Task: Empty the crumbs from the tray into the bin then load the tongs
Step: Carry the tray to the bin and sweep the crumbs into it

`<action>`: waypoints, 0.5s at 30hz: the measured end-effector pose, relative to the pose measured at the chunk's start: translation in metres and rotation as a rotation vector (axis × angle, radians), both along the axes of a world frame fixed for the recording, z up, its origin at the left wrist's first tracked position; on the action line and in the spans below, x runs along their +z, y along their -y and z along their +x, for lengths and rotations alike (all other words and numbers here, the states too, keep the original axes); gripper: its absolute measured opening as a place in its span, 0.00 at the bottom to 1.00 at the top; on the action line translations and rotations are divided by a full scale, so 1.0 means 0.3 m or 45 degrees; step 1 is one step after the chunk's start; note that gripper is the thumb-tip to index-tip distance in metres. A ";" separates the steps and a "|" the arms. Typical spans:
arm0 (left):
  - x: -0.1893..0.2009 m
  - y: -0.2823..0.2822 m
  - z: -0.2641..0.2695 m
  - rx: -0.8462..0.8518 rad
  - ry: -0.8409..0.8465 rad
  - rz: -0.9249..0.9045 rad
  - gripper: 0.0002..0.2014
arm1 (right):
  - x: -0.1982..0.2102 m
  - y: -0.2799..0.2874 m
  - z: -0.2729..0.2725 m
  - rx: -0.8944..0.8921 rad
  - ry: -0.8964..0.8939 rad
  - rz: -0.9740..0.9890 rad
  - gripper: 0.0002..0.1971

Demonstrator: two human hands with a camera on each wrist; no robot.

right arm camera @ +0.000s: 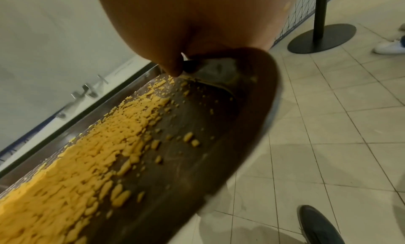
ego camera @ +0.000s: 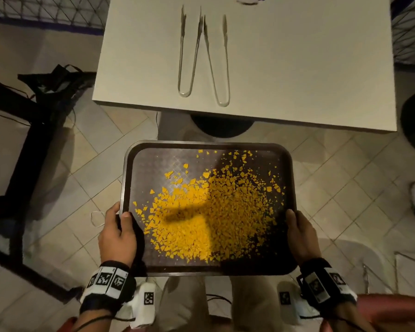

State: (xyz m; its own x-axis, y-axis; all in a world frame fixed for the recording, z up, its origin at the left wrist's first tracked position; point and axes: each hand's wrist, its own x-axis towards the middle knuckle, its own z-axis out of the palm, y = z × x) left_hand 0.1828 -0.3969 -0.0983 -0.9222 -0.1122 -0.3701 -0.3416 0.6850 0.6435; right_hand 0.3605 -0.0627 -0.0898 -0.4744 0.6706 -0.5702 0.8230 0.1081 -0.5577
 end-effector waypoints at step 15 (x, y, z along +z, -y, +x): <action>-0.888 -0.190 -0.245 0.037 -0.104 0.112 0.15 | -0.873 -0.133 -0.181 -0.097 -0.024 0.128 0.19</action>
State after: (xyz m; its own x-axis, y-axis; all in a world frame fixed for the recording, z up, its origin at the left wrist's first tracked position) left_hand 0.1092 -0.3399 -0.3647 -0.9466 -0.1100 -0.3031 -0.3044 0.6154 0.7271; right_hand 0.3061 -0.0228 -0.3517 -0.4297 0.7587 -0.4897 0.8206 0.1018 -0.5624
